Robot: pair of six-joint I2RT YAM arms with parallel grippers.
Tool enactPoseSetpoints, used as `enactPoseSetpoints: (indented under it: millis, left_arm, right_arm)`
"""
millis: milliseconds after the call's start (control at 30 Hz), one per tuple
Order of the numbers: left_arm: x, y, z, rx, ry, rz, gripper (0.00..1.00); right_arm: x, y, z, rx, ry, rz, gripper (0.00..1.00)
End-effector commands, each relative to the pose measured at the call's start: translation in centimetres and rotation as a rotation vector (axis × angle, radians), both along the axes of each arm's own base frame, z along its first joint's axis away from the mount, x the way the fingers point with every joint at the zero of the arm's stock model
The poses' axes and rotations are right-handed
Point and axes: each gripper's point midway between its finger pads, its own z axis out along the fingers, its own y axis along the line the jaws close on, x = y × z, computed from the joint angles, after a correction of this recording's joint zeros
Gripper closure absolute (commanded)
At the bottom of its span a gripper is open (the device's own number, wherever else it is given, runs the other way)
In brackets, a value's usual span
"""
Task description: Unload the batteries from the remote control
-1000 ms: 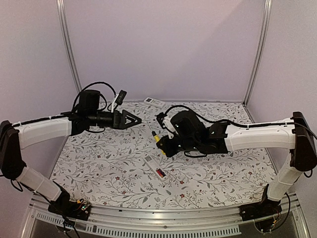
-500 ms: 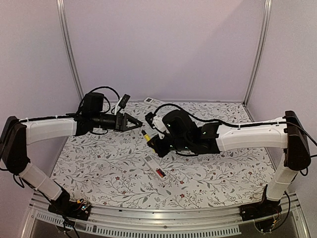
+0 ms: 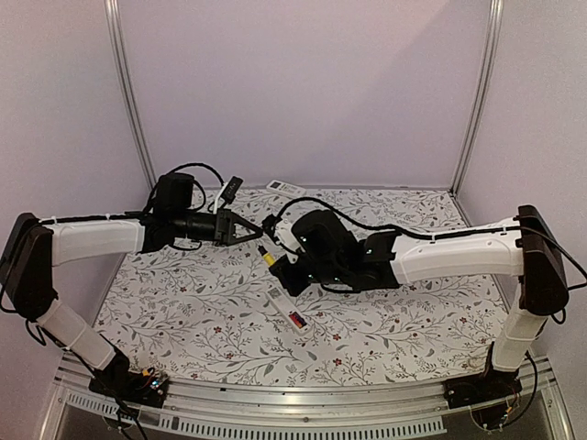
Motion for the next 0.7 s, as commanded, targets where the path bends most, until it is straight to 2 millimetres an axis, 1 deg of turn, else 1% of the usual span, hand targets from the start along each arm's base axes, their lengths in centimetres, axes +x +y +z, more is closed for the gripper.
enactPoseSetpoints:
  millis: [0,67,133,167,200,233,267,300,333,400,433,467,533,567,600,633,667]
  left_arm:
    - [-0.4,-0.2,-0.1,-0.008,-0.003,-0.014,1.0]
    - [-0.1,-0.1,0.2,-0.012,-0.013,0.004,1.0]
    - [0.1,0.1,0.5,-0.022,-0.013,0.035,1.0]
    - [0.2,0.3,0.7,-0.033,-0.009,0.062,1.0]
    - [0.3,0.6,1.1,-0.051,-0.02,0.09,1.0]
    - [0.3,1.1,0.7,-0.057,-0.02,0.128,1.0]
    - [0.4,1.5,0.7,-0.07,-0.023,0.168,1.0]
    - [0.6,1.9,0.6,-0.084,-0.028,0.209,1.0]
    - [0.8,2.3,0.6,-0.1,-0.028,0.245,1.0]
    - [0.8,2.8,1.1,-0.155,-0.029,0.29,1.0]
    - [0.8,2.9,1.8,-0.192,-0.039,0.302,1.0]
    - [0.7,2.9,2.3,-0.218,-0.044,0.31,1.0]
    - [0.5,3.1,2.9,-0.246,-0.061,0.332,1.0]
    - [0.4,3.1,3.1,-0.256,-0.072,0.335,1.0]
    - [0.1,3.1,3.4,-0.265,-0.086,0.335,1.0]
    - [-0.1,3.1,3.7,-0.277,-0.101,0.335,1.0]
    - [-0.4,3.1,4.1,-0.293,-0.118,0.328,1.0]
  right_arm:
    - [1.2,-0.4,0.4,-0.008,-0.038,-0.081,0.94]
    - [1.4,-0.8,0.1,-0.003,-0.038,-0.104,0.87]
    - [1.4,-1.0,0.3,0.019,-0.041,-0.11,0.74]
    - [1.3,-1.0,0.7,0.043,-0.048,-0.114,0.67]
    - [1.4,-1.2,1.2,0.06,-0.057,-0.123,0.55]
    - [1.5,-1.7,1.1,0.059,-0.059,-0.133,0.44]
    - [1.6,-1.8,1.8,0.084,-0.073,-0.141,0.37]
    - [1.7,-2.1,2.1,0.093,-0.079,-0.149,0.29]
    - [1.8,-2.4,2.2,0.097,-0.08,-0.153,0.24]
    - [2.0,-3.1,2.6,0.115,-0.08,-0.158,0.16]
    - [2.0,-3.6,3.2,0.14,-0.082,-0.159,0.14]
    - [2.0,-4.0,3.4,0.159,-0.073,-0.157,0.12]
    - [2.1,-4.9,4.4,0.231,-0.053,-0.154,0.09]
    - [2.1,-5.6,5.6,0.287,-0.045,-0.156,0.08]
    - [1.9,-6.1,6.5,0.338,-0.033,-0.145,0.07]
    - [1.8,-6.5,7.0,0.393,-0.005,-0.143,0.06]
    - [1.5,-7.1,8.2,0.46,0.009,-0.122,0.05]
